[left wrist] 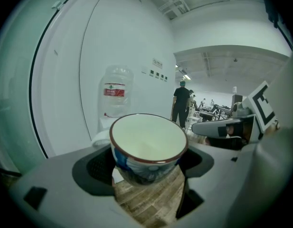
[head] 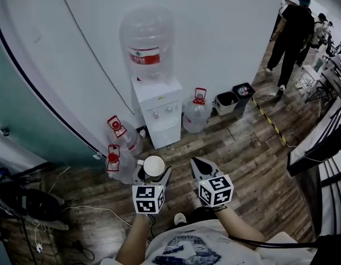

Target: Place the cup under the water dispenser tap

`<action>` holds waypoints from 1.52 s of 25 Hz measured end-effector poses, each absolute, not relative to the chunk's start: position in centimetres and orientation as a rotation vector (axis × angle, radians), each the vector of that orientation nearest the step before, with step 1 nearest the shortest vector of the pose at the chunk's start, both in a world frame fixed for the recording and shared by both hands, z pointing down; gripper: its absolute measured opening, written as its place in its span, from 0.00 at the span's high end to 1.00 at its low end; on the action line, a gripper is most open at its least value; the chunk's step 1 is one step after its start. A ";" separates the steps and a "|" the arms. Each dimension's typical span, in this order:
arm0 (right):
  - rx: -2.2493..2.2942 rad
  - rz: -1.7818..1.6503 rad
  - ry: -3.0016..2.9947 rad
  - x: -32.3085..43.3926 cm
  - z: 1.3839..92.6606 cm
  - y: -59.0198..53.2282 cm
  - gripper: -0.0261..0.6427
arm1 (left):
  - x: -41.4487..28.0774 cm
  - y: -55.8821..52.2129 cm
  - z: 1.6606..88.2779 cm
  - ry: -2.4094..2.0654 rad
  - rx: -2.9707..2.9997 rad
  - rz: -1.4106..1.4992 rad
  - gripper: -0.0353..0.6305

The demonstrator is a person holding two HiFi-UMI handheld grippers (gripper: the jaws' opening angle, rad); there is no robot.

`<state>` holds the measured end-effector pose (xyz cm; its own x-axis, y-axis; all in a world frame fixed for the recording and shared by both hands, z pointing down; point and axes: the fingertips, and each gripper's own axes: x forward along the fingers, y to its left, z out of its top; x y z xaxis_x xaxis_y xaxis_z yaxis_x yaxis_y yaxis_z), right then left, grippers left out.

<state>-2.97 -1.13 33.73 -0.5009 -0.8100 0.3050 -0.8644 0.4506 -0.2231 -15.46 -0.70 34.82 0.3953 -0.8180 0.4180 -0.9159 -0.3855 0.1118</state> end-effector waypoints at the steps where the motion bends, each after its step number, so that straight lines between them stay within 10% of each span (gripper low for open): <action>1: 1.480 0.532 -2.537 -3.0 33.8 -1.8 0.93 | -15.5 -1.4 34.9 -1.508 2.334 0.426 0.29; 38: 1.383 0.620 -2.490 0.6 52.4 -33.3 0.93 | -10.1 -32.2 54.8 -1.505 2.183 0.523 0.29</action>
